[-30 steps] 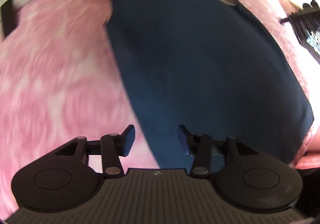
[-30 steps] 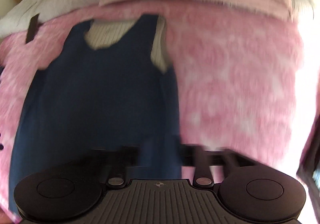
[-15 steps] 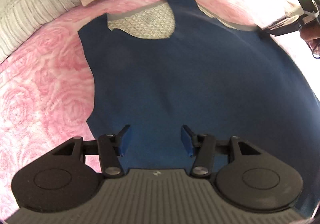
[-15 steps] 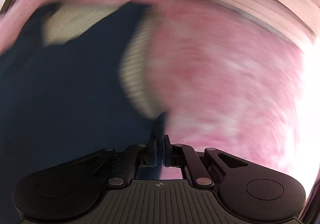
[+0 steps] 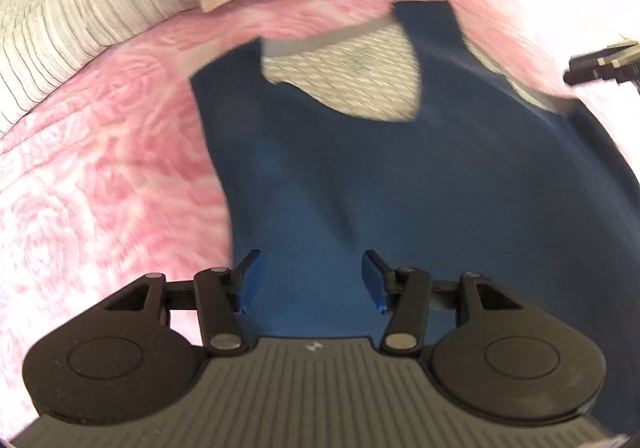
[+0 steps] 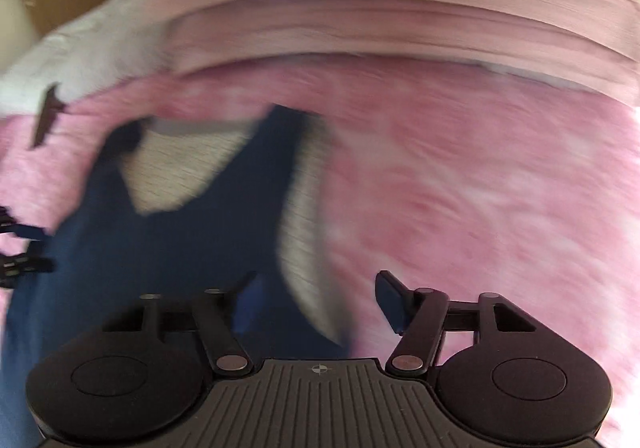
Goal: Fold clothes
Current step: 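Lower the vest flat and grasp its shoulder strap with the right gripper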
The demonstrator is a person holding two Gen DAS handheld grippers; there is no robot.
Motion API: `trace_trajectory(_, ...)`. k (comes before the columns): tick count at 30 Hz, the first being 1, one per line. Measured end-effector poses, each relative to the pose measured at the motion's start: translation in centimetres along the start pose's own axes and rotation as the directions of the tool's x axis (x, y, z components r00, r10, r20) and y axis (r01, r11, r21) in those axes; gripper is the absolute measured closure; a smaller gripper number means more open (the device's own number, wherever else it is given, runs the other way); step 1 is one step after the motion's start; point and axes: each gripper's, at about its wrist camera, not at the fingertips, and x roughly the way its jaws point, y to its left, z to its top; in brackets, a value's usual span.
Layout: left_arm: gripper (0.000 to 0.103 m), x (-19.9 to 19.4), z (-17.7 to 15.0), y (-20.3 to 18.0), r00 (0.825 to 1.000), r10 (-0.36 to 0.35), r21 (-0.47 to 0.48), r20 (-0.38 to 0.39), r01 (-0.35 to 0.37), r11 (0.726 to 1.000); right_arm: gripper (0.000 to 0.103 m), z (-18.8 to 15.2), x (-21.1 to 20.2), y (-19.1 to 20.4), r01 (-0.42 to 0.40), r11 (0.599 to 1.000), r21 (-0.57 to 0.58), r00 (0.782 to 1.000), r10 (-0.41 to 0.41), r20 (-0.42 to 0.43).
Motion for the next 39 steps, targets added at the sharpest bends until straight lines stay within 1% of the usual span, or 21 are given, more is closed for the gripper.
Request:
trace_trajectory(2,0.054,0.9,1.0,1.1,1.000,0.005,-0.023,0.009,-0.005,1.000,0.041,0.9,1.7,1.3,-0.055,0.998,-0.011,0.998,0.055,-0.011)
trace_trajectory(5,0.054,2.1,2.2,2.9,0.999,0.000,-0.049,0.038,0.002,0.999,0.041,2.5,4.8,2.2,-0.077,0.997,-0.029,0.997,0.077,-0.025)
trace_trajectory(7,0.054,2.7,3.0,4.1,0.998,-0.006,-0.068,0.065,0.010,0.998,0.041,3.2,6.0,2.1,-0.076,0.997,-0.003,0.997,0.076,-0.026)
trace_trajectory(10,0.054,3.7,4.6,6.4,0.993,-0.003,-0.122,0.114,0.017,0.992,0.041,4.6,7.2,1.2,-0.103,0.992,0.072,0.994,0.104,-0.017)
trace_trajectory(14,0.054,5.5,6.5,8.7,0.993,0.012,-0.151,0.116,0.005,0.989,0.041,5.5,7.9,0.9,-0.119,0.991,0.068,0.993,0.120,-0.010)
trace_trajectory(15,0.054,6.0,6.9,9.1,0.994,0.002,-0.162,0.108,0.015,0.987,0.046,5.7,8.2,1.0,-0.115,0.992,0.060,0.993,0.116,-0.014)
trace_trajectory(16,0.056,6.3,7.1,9.3,0.995,-0.009,-0.168,0.099,0.026,0.985,0.066,5.8,8.6,0.8,-0.117,0.991,0.063,0.993,0.118,-0.022)
trace_trajectory(17,0.063,6.7,7.3,9.4,0.996,-0.021,-0.173,0.092,0.037,0.984,0.078,5.9,9.0,0.7,-0.118,0.991,0.067,0.992,0.121,-0.029)
trace_trajectory(18,0.068,6.8,7.4,9.4,0.995,-0.032,-0.176,0.092,0.048,0.983,0.097,6.0,9.0,0.5,-0.119,0.990,0.082,0.992,0.122,-0.031)
trace_trajectory(19,0.081,6.6,7.5,9.3,0.994,-0.037,-0.176,0.099,0.054,0.983,0.103,6.1,9.1,0.3,-0.120,0.988,0.097,0.992,0.123,-0.033)
trace_trajectory(20,0.093,6.3,7.6,9.2,0.992,-0.045,-0.169,0.118,0.065,0.984,0.103,6.3,8.9,0.2,-0.117,0.989,0.095,0.992,0.121,-0.034)
trace_trajectory(22,0.094,5.6,7.9,8.9,0.986,-0.063,-0.153,0.155,0.087,0.984,0.103,7.1,8.0,-0.4,-0.070,0.996,0.063,0.998,0.070,0.004)
trace_trajectory(23,0.094,5.4,8.1,8.7,0.983,-0.070,-0.147,0.170,0.095,0.985,0.103,7.6,7.8,-1.3,-0.074,0.993,0.094,0.997,0.074,0.013)
trace_trajectory(26,0.093,6.5,8.4,8.9,0.989,-0.057,-0.154,0.134,0.077,0.985,0.103,8.1,7.9,-2.3,-0.030,0.995,0.091,1.000,0.030,0.009)
trace_trajectory(27,0.092,6.9,8.4,9.0,0.992,-0.050,-0.162,0.119,0.069,0.984,0.103,8.1,8.0,-2.4,-0.025,0.996,0.089,1.000,0.025,0.004)
trace_trajectory(29,0.076,7.3,8.0,9.1,0.993,-0.038,-0.173,0.110,0.057,0.983,0.103,7.8,8.3,-2.5,-0.031,0.994,0.108,0.999,0.032,-0.008)
trace_trajectory(30,0.074,7.5,7.8,9.1,0.994,-0.032,-0.178,0.106,0.051,0.983,0.103,7.5,8.5,-2.5,-0.033,0.993,0.117,0.999,0.036,-0.023)
trace_trajectory(34,0.072,7.0,6.9,9.3,0.994,-0.011,-0.171,0.111,0.030,0.985,0.103,6.6,7.9,-2.0,0.025,0.995,0.098,1.000,-0.025,-0.009)
trace_trajectory(36,0.072,6.2,6.3,9.4,0.993,0.002,-0.165,0.114,0.017,0.986,0.100,6.1,6.9,-1.4,0.019,0.995,0.095,1.000,-0.020,0.008)
trace_trajectory(38,0.072,5.3,5.3,9.4,0.993,0.002,-0.165,0.118,0.018,0.986,0.084,5.2,5.6,-0.2,0.003,0.998,0.070,1.000,-0.005,0.022)
trace_trajectory(39,0.072,4.7,4.7,9.3,0.993,-0.003,-0.169,0.120,0.023,0.985,0.058,4.7,4.9,0.5,-0.004,0.999,0.051,1.000,0.003,0.027)
